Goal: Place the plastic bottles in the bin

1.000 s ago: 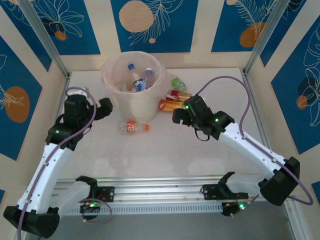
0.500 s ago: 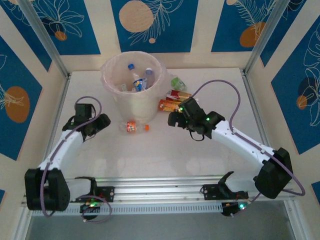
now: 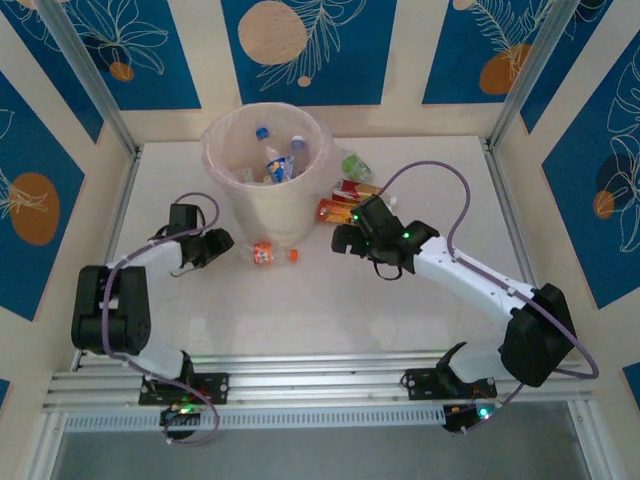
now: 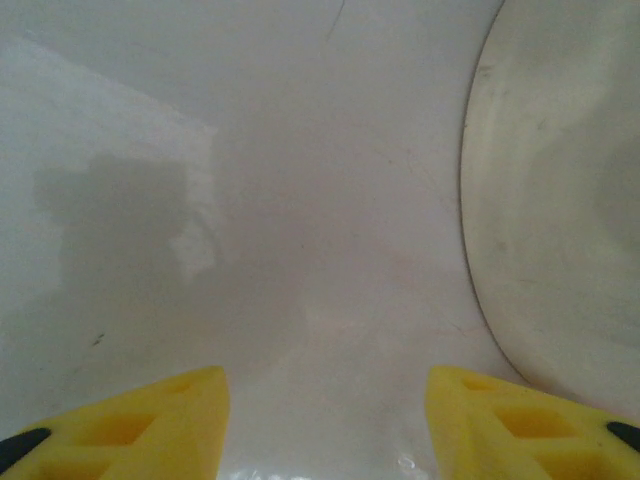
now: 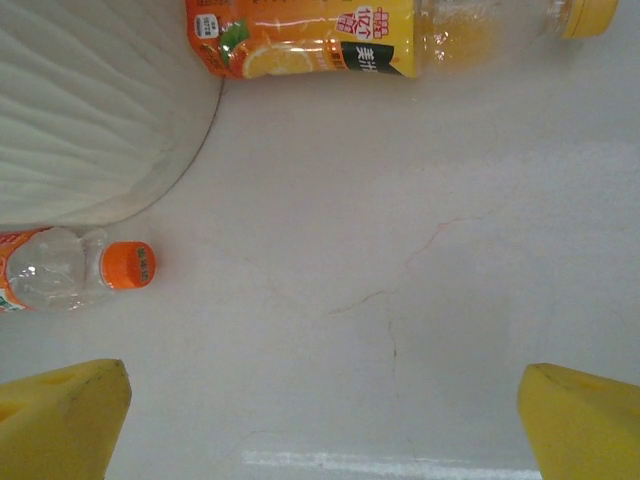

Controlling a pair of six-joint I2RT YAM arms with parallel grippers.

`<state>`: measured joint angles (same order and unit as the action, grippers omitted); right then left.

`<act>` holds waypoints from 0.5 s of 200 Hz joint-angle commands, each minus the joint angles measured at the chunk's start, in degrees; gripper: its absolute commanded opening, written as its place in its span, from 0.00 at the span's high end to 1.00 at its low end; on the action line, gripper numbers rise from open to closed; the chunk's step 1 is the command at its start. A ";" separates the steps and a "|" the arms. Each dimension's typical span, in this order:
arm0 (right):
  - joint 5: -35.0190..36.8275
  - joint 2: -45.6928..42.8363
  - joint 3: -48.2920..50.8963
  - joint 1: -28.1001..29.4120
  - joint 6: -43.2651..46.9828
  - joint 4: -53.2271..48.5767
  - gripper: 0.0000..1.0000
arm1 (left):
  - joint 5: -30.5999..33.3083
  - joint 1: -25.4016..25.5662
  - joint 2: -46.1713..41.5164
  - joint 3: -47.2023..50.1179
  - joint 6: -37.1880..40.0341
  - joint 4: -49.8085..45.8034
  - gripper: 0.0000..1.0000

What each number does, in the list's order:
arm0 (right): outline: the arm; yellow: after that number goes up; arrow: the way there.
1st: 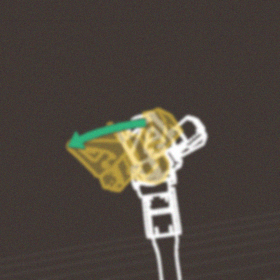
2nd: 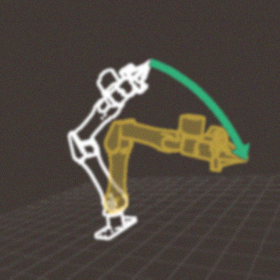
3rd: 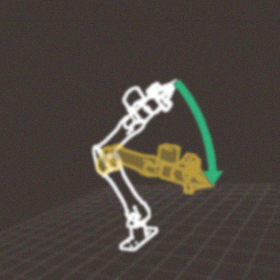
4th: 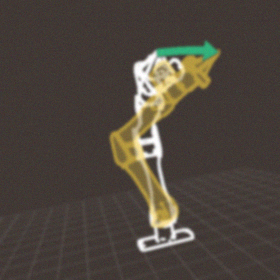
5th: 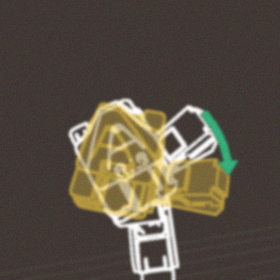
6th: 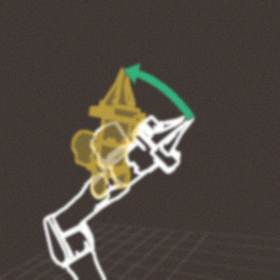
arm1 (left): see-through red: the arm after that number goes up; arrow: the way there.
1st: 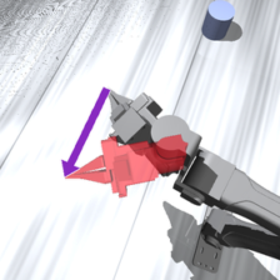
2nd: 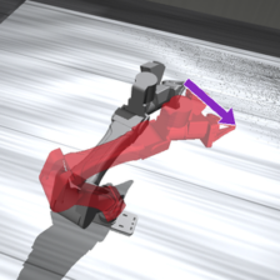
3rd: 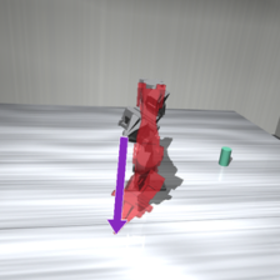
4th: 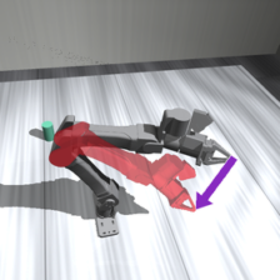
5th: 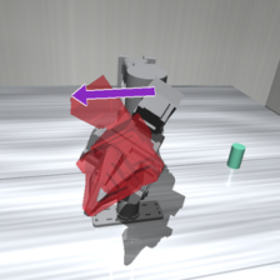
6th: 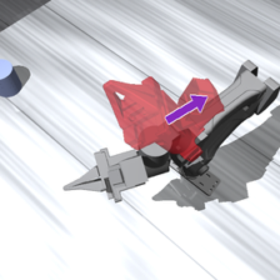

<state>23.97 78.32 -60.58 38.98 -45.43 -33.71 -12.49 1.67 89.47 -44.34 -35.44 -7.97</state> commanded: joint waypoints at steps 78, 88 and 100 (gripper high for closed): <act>-1.78 3.26 0.71 -0.79 -4.19 -0.17 0.00 | -5.10 9.35 2.45 3.87 -5.26 6.33 0.51; -2.51 4.13 0.51 -0.97 -4.99 -0.12 0.00 | -4.84 10.86 2.96 3.83 -6.13 6.23 0.52; -3.26 5.17 0.12 -1.01 -6.07 -0.46 0.00 | -4.65 12.63 2.88 4.35 -7.47 6.39 0.53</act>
<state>23.20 81.43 -60.58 38.39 -48.21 -33.67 -14.83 10.35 91.98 -41.91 -39.55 -1.04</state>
